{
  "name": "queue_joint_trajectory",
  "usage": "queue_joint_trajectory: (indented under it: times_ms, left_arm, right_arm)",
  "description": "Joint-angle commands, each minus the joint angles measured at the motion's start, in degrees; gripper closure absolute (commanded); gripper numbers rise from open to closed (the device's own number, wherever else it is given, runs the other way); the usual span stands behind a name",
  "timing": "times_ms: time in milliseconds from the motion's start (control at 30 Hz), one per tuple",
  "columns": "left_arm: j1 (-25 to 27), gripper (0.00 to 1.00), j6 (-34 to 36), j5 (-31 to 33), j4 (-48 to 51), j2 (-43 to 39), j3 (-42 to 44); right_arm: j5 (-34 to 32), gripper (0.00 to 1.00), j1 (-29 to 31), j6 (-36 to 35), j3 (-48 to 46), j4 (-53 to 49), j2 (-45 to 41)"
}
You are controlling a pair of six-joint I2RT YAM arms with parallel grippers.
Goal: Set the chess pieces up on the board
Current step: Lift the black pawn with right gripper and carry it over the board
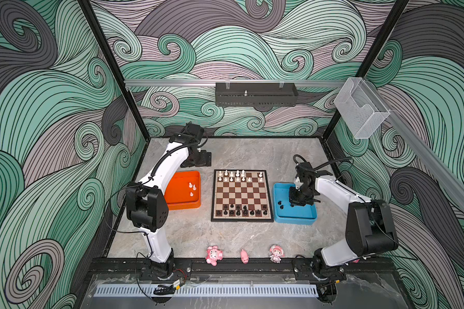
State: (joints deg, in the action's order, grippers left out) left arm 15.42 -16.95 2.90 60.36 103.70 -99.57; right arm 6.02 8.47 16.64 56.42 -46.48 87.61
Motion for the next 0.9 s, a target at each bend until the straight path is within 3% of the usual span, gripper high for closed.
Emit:
queue_joint_trajectory:
  times_ms: [0,267,533,867]
  left_arm:
    - [-0.6,0.04,0.0,-0.7,-0.1,0.1,0.1]
    - [-3.6,0.04,-1.6,-5.5,-2.0,-0.3,2.5]
    - [-7.6,0.04,-1.7,-7.6,-3.0,-3.0,5.7]
    - [-10.2,0.04,-1.5,-9.0,-3.8,-5.7,9.1]
  right_arm:
    - [-1.5,0.92,1.3,-0.8,3.6,-4.0,-2.2]
    - [-2.9,0.92,11.9,0.9,12.3,-6.5,-0.8]
    - [-2.6,0.92,25.8,4.7,17.7,-2.8,8.5]
    - [-1.6,0.92,32.2,5.5,22.0,-0.6,16.3]
